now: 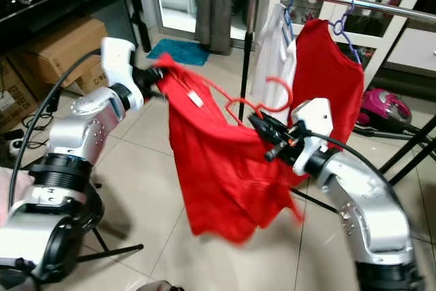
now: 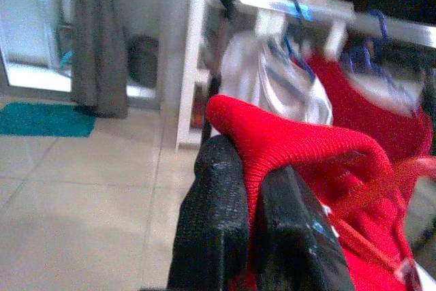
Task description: Hang hanger
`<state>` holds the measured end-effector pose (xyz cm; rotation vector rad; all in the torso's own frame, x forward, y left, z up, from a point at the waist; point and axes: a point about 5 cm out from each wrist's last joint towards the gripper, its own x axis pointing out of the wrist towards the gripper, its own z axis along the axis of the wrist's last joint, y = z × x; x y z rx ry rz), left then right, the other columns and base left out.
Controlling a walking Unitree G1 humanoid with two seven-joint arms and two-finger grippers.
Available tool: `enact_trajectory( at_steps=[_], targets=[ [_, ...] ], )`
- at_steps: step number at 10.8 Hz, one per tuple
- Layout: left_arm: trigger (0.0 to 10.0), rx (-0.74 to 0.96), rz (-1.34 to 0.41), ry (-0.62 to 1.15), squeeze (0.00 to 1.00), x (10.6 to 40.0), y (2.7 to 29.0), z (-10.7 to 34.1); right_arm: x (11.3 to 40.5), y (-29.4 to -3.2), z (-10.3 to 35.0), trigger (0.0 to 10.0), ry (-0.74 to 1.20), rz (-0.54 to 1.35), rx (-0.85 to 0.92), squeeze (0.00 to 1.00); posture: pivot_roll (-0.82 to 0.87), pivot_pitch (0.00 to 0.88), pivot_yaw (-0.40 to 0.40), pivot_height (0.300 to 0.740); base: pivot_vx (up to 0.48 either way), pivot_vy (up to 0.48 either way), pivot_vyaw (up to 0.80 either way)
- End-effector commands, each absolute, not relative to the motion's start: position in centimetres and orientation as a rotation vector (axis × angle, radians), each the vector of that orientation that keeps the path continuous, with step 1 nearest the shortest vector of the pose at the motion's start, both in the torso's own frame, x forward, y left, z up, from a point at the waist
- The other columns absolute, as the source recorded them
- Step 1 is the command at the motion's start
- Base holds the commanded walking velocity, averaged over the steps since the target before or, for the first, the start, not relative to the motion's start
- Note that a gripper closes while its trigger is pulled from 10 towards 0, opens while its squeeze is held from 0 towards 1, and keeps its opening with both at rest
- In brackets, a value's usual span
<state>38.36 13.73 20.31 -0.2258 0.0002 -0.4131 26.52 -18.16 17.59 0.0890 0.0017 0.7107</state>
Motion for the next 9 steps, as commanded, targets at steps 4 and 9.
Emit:
enact_trajectory(
  at_steps=[4, 9],
  targets=[
    [0.0, -0.397, -0.367, -0.051, 0.00, 38.7, 15.0, 20.7, 25.3, -18.1, 17.7, 0.0, -0.030, 0.790, 0.219, 0.00, -0.07, 0.000, 0.073, 0.740, 0.000, 0.000, 0.00],
    [0.0, -0.116, -0.794, 0.129, 0.00, 35.2, 5.7, 16.6, 30.2, -15.5, 20.6, 0.0, -0.188, 0.432, 0.306, 0.00, -0.07, 0.000, 0.085, 0.740, 0.000, 0.000, 0.00]
  ],
)
